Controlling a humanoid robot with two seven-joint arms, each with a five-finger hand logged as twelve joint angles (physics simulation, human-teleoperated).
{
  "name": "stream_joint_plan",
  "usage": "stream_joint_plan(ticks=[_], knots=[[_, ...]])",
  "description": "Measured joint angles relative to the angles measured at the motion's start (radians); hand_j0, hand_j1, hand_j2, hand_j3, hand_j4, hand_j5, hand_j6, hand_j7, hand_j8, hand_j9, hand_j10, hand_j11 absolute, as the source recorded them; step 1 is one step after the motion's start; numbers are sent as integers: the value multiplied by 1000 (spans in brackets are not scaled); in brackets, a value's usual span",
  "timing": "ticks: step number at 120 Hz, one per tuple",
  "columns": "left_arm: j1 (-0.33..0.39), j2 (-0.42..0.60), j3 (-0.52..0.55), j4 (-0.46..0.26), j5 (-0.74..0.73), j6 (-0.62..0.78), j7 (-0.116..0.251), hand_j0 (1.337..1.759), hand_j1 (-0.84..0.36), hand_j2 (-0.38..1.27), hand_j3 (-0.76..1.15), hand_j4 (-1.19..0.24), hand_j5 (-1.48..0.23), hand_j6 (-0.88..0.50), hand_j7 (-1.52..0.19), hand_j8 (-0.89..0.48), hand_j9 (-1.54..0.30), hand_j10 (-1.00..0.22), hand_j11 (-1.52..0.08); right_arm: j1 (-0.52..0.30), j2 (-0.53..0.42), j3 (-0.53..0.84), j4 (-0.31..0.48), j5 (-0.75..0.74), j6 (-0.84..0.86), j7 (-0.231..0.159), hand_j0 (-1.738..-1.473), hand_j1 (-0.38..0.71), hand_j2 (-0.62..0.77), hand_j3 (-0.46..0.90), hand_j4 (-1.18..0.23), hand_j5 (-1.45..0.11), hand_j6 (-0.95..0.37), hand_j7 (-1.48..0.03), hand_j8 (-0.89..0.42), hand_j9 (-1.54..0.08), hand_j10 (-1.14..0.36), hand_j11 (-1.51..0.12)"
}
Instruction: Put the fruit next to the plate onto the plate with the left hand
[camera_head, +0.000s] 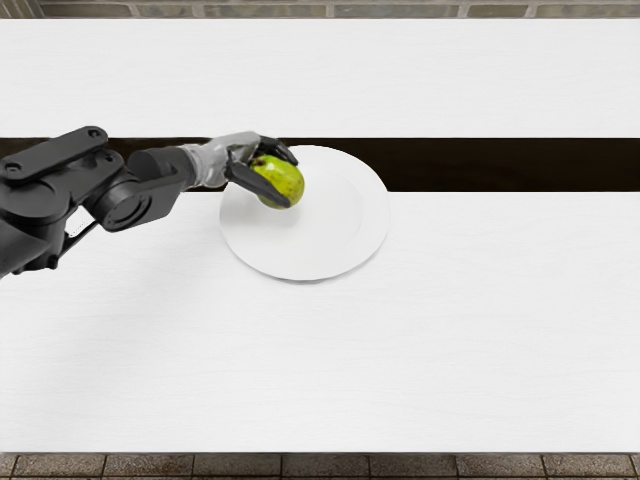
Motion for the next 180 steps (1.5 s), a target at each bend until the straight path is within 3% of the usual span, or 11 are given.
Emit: stream_joint_plan(ticks=[40, 55, 81, 111, 126, 151, 164, 180], knots=[[25, -3, 11, 2, 0, 1, 0, 1651, -266, 287, 0, -477, -945, -231, -926, -167, -895, -269, -907, 0, 0, 0, 0, 0, 0, 0, -1658, -349, 0, 0, 0, 0, 0, 0, 0, 0, 0, 0], [23, -15, 11, 3, -9, 4, -2, 1654, -170, 199, 0, -421, -719, -279, -708, -237, -692, -310, -701, 0, 0, 0, 0, 0, 0, 0, -1658, -349, 0, 0, 0, 0, 0, 0, 0, 0, 0, 0], [20, -16, 10, 2, -34, 5, -8, 1657, 94, 83, 0, -209, -331, -160, -327, -146, -322, -171, -325, 0, 0, 0, 0, 0, 0, 0, -1658, -349, 0, 0, 0, 0, 0, 0, 0, 0, 0, 0], [-50, 3, 10, 2, -50, 5, -8, 1658, 267, 26, 0, -68, -105, -54, -104, -50, -103, -57, -104, 0, 0, 0, 0, 0, 0, 0, -1658, -349, 0, 0, 0, 0, 0, 0, 0, 0, 0, 0], [-70, 105, 9, 2, -101, 4, -6, 1658, 305, 15, 0, -38, -57, -30, -57, -28, -56, -31, -56, -1, 0, 0, 0, 0, 0, 0, -1658, -349, 0, 0, 0, 0, 0, 0, 0, 0, 0, 0], [-55, 322, 36, -46, -384, -8, -1, 1658, 333, 6, 0, -13, -21, -10, -20, -9, -20, -10, -20, 0, 0, 0, 0, 0, 0, 0, -1658, -349, 0, 0, 0, 0, -1, 0, 0, 0, 0, 0], [-23, 436, 59, -80, -522, -117, 4, 1658, 340, 3, 0, -8, -12, -6, -12, -6, -12, -6, -12, 0, 0, 0, 0, 0, 0, 0, -1658, -349, 0, 0, 0, 0, -1, 0, 0, 0, 0, 0], [12, 541, 72, -118, -583, -228, 10, 1658, 345, 2, 0, -3, -6, -2, -6, -2, -6, -2, -6, 0, 0, 0, 0, 0, 0, 0, -1658, -349, 0, 0, 0, 0, 0, 0, 0, 0, 0, 0]])
